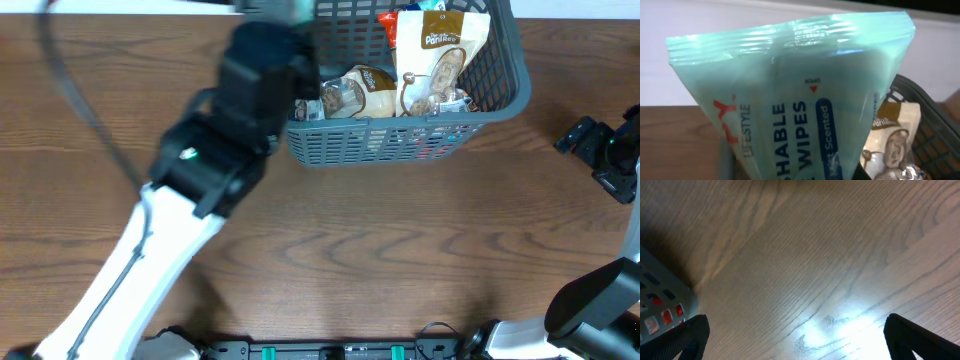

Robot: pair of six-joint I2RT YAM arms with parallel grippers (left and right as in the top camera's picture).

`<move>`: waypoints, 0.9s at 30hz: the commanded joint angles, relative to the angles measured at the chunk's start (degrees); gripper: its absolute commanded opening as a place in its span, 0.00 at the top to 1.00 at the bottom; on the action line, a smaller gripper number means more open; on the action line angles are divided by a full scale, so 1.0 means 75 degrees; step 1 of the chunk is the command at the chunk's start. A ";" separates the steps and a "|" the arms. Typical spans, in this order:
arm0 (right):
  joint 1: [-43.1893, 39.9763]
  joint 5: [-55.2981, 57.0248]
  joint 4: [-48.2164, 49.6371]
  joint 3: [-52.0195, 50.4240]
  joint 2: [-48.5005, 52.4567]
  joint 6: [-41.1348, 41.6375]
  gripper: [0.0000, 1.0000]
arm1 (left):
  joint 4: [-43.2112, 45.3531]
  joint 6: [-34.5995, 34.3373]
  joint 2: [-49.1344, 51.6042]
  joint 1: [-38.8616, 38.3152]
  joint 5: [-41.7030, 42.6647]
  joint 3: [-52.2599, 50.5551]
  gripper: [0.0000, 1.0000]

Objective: Pack container
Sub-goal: 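Carry the teal bar into the basket with the left gripper, then release the bar in the basket and retract the left gripper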

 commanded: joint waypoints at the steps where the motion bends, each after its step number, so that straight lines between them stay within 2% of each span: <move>1: -0.0055 -0.0032 -0.0012 0.0003 -0.0003 -0.0093 0.01 | 0.0385 0.0187 0.0615 -0.0137 -0.0265 0.0096 0.94; 18: -0.0055 -0.0029 0.0035 0.0003 -0.0003 -0.0093 0.01 | 0.0510 0.0187 0.2623 -0.0137 -0.0262 0.0093 0.93; 20: -0.0055 -0.0029 0.0032 0.0003 -0.0003 -0.0093 0.01 | 0.0490 0.0187 0.2626 -0.0137 -0.0262 0.0093 0.83; 21: -0.0055 -0.0029 0.0032 0.0003 -0.0003 -0.0093 0.01 | 0.0495 0.0189 0.2623 -0.0137 -0.0262 0.0093 0.83; 23: -0.0055 -0.0029 0.0035 0.0003 -0.0003 -0.0093 0.01 | 0.0507 0.0198 0.2623 -0.0134 -0.0262 0.0093 0.67; 24: -0.0055 -0.0029 0.0035 0.0003 -0.0003 -0.0093 0.01 | 0.0495 0.0236 0.2623 -0.0128 -0.0265 0.0093 0.54; 25: -0.0055 -0.0029 0.0035 0.0003 -0.0003 -0.0093 0.01 | 0.0472 0.0286 0.2623 -0.0125 -0.0265 0.0093 0.46; 27: -0.0055 -0.0029 0.0035 0.0003 -0.0003 -0.0093 0.01 | 0.0446 0.0405 0.2623 -0.0114 -0.0265 0.0093 0.43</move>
